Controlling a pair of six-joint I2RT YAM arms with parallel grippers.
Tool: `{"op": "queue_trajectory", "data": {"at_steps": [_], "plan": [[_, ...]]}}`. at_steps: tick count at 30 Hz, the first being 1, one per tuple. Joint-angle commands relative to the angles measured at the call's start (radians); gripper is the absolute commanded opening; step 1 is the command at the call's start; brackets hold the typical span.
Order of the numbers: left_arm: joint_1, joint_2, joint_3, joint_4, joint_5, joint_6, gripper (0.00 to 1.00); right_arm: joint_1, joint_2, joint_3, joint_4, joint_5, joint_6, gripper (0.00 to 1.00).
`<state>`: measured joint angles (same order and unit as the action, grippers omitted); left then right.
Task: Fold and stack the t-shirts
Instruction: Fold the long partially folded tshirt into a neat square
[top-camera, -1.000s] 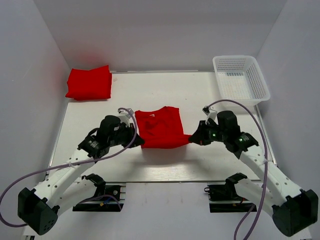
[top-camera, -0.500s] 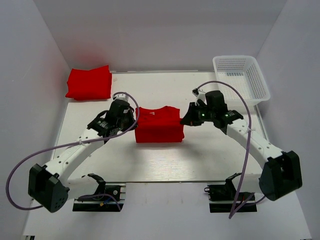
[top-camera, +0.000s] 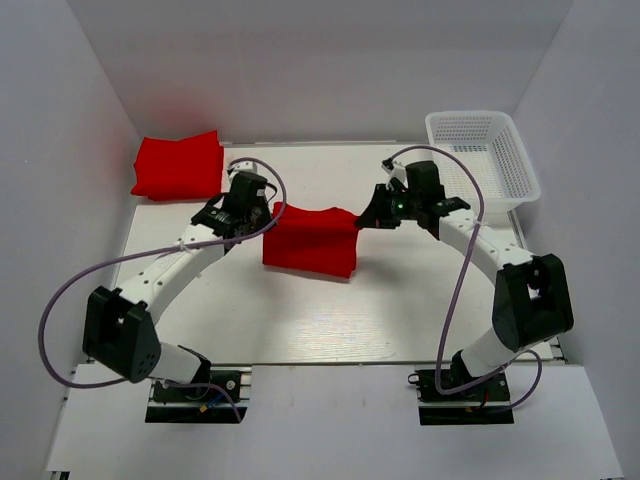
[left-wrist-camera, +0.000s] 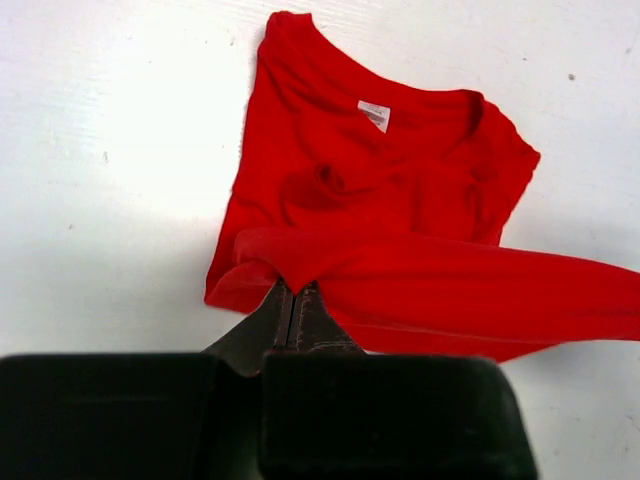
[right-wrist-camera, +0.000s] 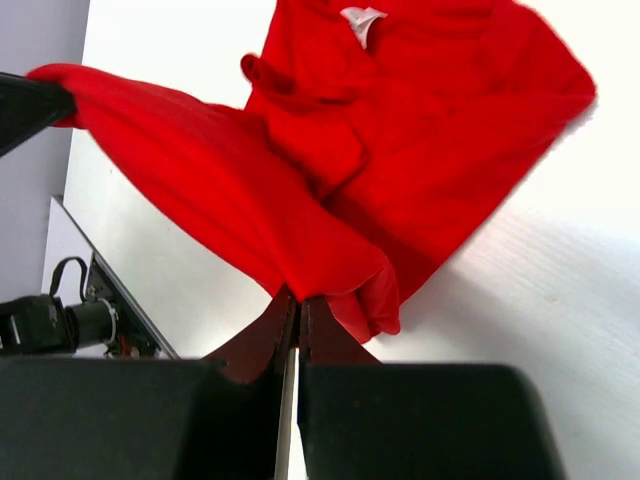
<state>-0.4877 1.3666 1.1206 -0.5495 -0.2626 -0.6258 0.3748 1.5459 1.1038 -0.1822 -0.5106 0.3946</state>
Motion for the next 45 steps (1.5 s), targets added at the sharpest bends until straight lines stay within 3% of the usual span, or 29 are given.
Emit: {"op": "queue_trajectory", "data": {"at_steps": [1,4,21,22,23,24,25,28,31,35,40,45], "plan": [[0.041,0.06,0.059,0.048,-0.009,0.067,0.0,-0.04,0.025,0.06,0.036,-0.009,0.009,0.0],[0.051,0.107,0.103,0.109,0.042,0.101,0.0,-0.056,0.054,0.07,0.039,-0.012,0.012,0.0],[0.159,0.501,0.335,0.118,0.148,0.121,0.0,-0.122,0.35,0.235,0.147,-0.106,-0.031,0.0],[0.173,0.523,0.353,0.106,0.148,0.121,0.06,-0.123,0.405,0.252,0.153,-0.112,-0.031,0.15],[0.19,0.544,0.414,0.093,0.148,0.112,0.27,-0.128,0.428,0.345,0.126,-0.114,-0.04,0.34],[0.199,0.569,0.454,0.07,0.132,0.112,0.61,-0.131,0.451,0.384,0.107,-0.117,-0.043,0.53],[0.199,0.618,0.497,0.01,0.123,0.101,0.99,-0.129,0.515,0.415,0.083,-0.118,-0.043,0.9],[0.23,0.673,0.66,-0.085,0.132,0.11,1.0,-0.131,0.548,0.545,0.034,-0.1,-0.042,0.9],[0.248,0.689,0.736,-0.127,0.18,0.121,1.0,-0.126,0.487,0.522,-0.003,-0.06,-0.074,0.9],[0.236,0.58,0.564,-0.023,0.262,0.184,1.0,-0.116,0.35,0.372,0.013,-0.052,-0.102,0.9],[0.207,0.491,0.365,0.18,0.535,0.205,1.0,-0.094,0.237,0.19,0.073,-0.098,-0.108,0.9],[0.173,0.575,0.413,0.22,0.577,0.205,1.0,-0.07,0.284,0.195,0.115,-0.203,-0.077,0.9]]}}
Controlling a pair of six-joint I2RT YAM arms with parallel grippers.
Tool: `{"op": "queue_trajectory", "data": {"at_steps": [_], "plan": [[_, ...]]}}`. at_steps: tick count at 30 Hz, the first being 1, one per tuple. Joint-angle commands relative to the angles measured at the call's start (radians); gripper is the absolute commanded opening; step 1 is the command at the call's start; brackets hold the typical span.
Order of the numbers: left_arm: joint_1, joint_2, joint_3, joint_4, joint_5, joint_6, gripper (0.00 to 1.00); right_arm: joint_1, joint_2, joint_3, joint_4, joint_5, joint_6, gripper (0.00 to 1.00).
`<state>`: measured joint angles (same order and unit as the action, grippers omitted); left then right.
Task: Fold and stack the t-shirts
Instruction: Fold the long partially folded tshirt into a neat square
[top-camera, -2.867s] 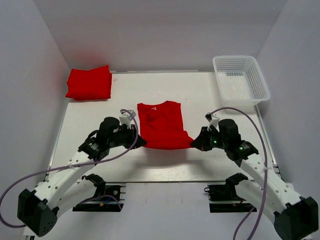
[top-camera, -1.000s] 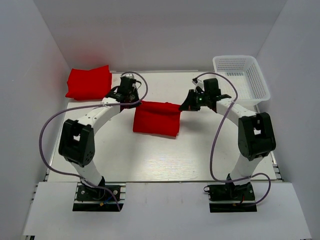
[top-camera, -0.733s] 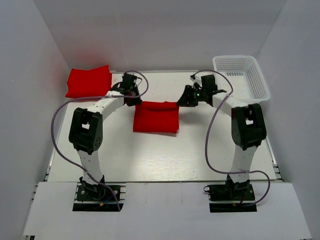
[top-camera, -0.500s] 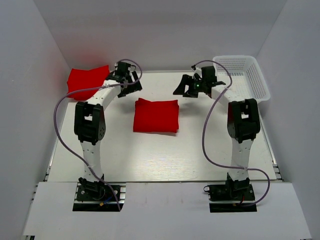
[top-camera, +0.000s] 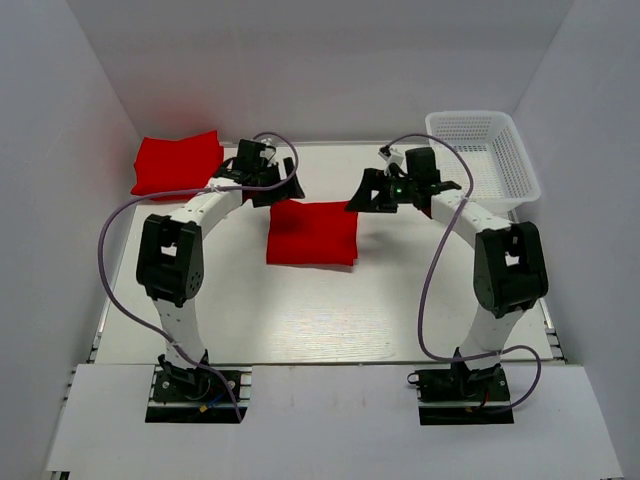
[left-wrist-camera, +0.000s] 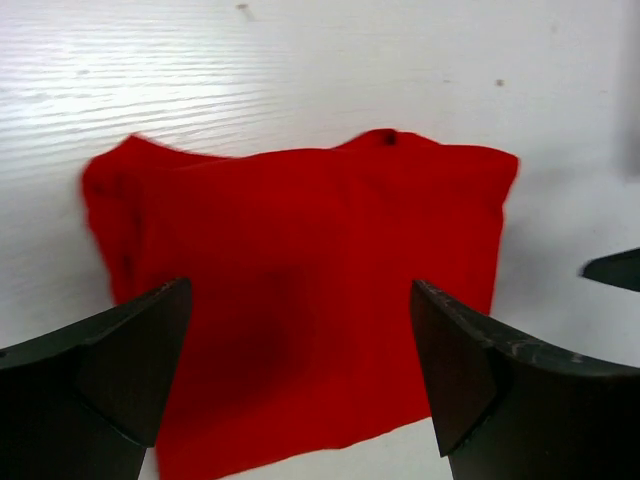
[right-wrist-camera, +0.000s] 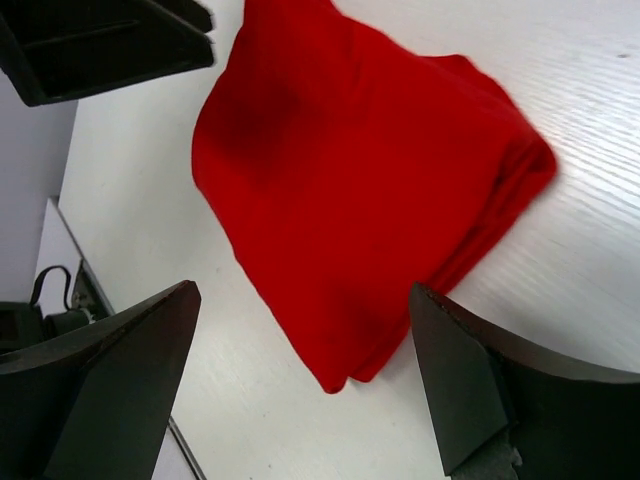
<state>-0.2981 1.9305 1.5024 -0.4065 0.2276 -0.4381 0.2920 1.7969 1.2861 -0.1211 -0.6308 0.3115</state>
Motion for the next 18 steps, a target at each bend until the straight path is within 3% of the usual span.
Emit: {"op": "queue_trajectory", "data": {"at_steps": [1,5,11,18], "plan": [[-0.016,0.034,0.066,0.065,0.105,0.018,1.0,0.022,0.062,0.047,0.055,-0.089,0.014,0.9],[-0.027,0.136,0.104,0.054,0.115,0.018,1.0,0.038,0.14,0.084,0.098,-0.119,0.043,0.9],[0.02,0.214,0.104,0.014,0.006,0.007,1.0,0.03,0.32,0.192,0.205,-0.161,0.136,0.9],[0.04,0.249,0.013,0.026,-0.02,0.021,1.0,0.026,0.438,0.157,0.23,-0.052,0.187,0.9]]}}
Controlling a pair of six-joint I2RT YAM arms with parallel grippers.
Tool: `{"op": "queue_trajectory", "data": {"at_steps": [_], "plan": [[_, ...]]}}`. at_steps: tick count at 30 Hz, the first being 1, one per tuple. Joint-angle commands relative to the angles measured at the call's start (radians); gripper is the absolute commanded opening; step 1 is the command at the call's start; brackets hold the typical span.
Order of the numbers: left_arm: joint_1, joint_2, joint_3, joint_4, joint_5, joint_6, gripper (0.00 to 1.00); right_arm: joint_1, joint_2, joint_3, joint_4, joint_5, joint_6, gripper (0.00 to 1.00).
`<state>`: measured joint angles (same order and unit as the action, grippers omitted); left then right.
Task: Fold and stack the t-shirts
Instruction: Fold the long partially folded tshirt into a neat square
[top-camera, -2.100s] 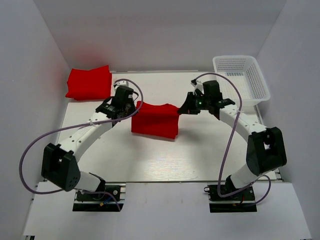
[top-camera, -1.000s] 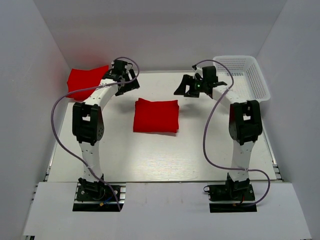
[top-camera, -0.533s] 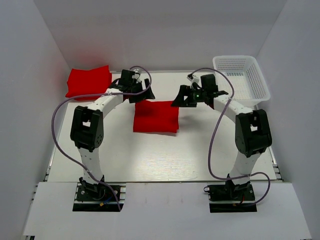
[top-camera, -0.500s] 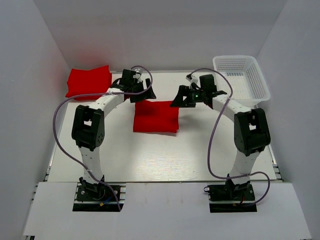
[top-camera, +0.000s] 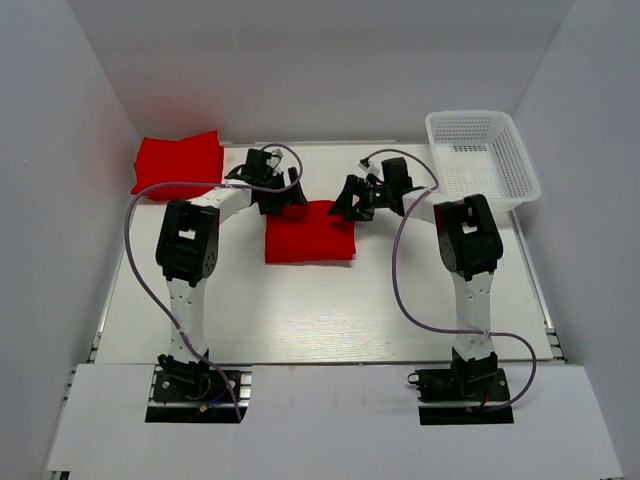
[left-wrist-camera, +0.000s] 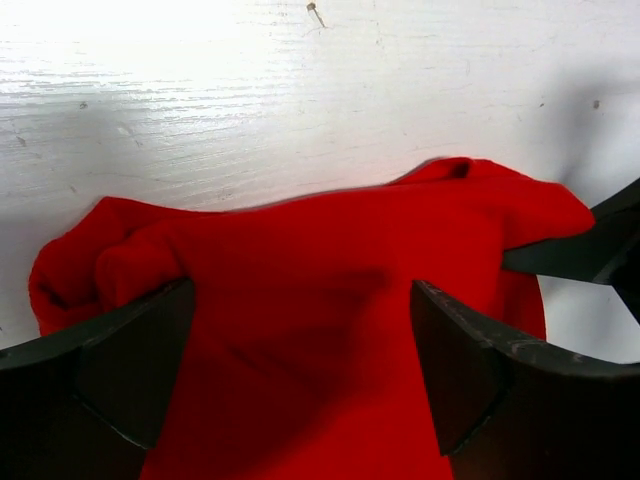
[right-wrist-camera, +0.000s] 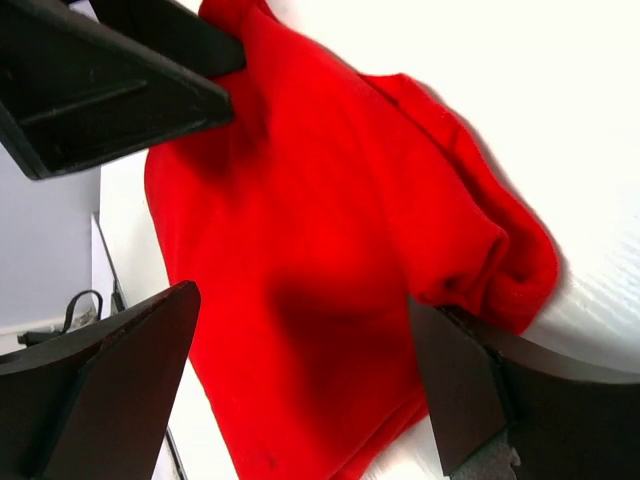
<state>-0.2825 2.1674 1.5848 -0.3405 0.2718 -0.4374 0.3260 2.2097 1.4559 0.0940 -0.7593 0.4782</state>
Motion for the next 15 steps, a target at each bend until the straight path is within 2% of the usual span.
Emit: {"op": "queue_trajectory", "data": {"at_steps": [1,3,9,14,15], "plan": [[0.025,0.012,-0.083,-0.017,-0.05,0.02,1.0,-0.011,0.03,-0.017,0.013,0.078,0.013,0.9],[0.034,0.012,-0.083,-0.017,0.001,0.02,1.0,-0.005,0.036,0.0,-0.014,0.065,0.002,0.9],[0.023,-0.118,0.019,-0.055,-0.037,0.055,1.0,-0.002,-0.051,0.102,-0.092,0.04,-0.044,0.9],[0.005,-0.185,0.229,-0.25,-0.131,0.097,1.0,0.001,-0.177,0.169,-0.227,0.112,-0.101,0.9],[0.005,-0.201,0.239,-0.273,-0.14,0.112,1.0,0.004,-0.256,0.159,-0.237,0.124,-0.111,0.9]]}}
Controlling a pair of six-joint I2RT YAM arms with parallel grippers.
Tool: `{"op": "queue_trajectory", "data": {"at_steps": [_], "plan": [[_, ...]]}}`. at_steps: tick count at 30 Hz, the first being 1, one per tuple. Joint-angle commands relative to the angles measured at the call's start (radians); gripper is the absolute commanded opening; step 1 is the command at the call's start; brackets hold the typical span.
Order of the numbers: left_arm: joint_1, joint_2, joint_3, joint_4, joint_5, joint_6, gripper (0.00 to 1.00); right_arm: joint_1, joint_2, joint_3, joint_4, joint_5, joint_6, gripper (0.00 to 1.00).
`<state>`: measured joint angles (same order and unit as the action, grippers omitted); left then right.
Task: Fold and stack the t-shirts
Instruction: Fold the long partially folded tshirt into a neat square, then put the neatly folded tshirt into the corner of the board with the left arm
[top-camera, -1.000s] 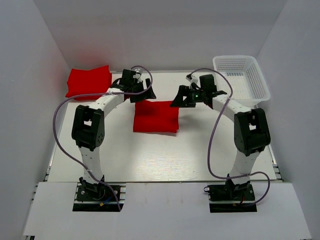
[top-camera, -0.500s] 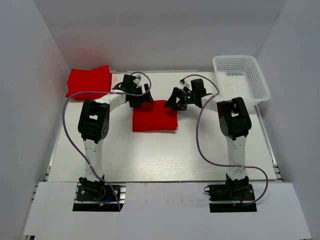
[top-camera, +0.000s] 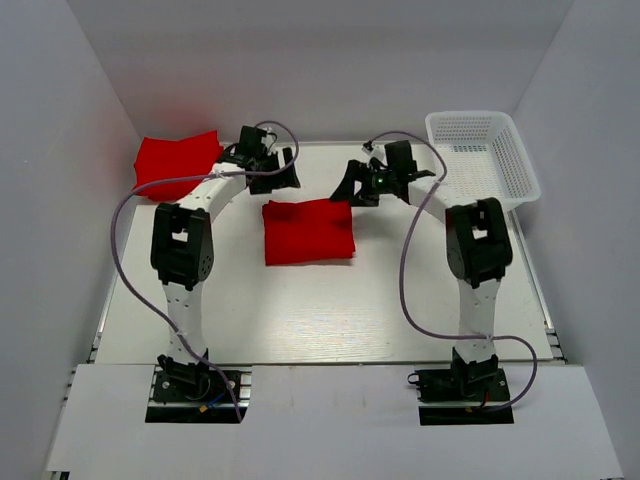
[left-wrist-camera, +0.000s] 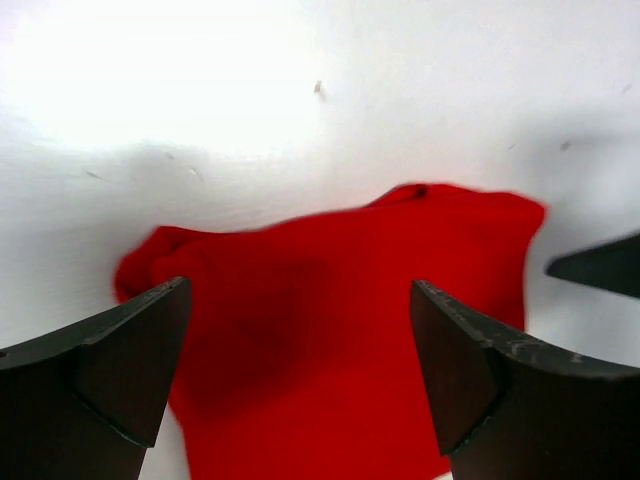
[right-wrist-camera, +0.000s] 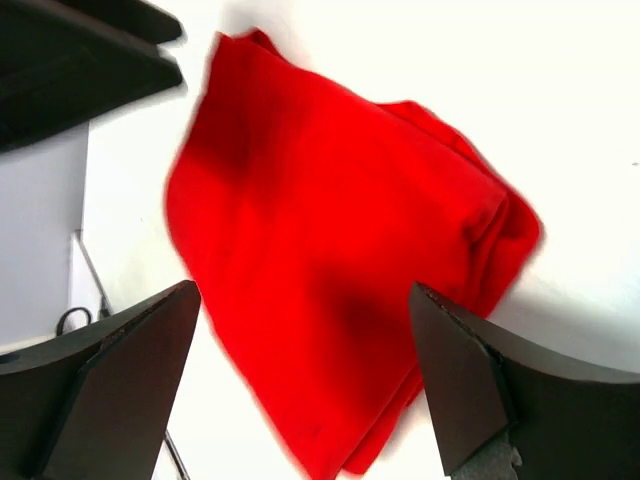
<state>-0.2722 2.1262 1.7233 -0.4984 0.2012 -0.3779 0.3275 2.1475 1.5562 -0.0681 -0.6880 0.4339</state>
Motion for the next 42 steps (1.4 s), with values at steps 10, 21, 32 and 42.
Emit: {"op": "queue_trajectory", "data": {"at_steps": [10,21,32,42], "plan": [[-0.005,-0.396,-0.276,-0.094,-0.177,-0.001,1.0,0.019,-0.627,-0.346,-0.148,0.367,-0.141,0.9],[-0.015,-0.407,-0.527,0.066,-0.204,-0.055,1.0,0.021,-0.75,-0.495,-0.24,0.484,-0.159,0.9],[-0.056,-0.226,-0.551,0.175,-0.238,-0.055,0.84,0.019,-0.968,-0.729,-0.182,0.456,-0.136,0.9],[-0.085,-0.037,-0.432,0.126,-0.235,0.002,0.33,0.021,-1.106,-0.812,-0.173,0.533,-0.124,0.9]]}}
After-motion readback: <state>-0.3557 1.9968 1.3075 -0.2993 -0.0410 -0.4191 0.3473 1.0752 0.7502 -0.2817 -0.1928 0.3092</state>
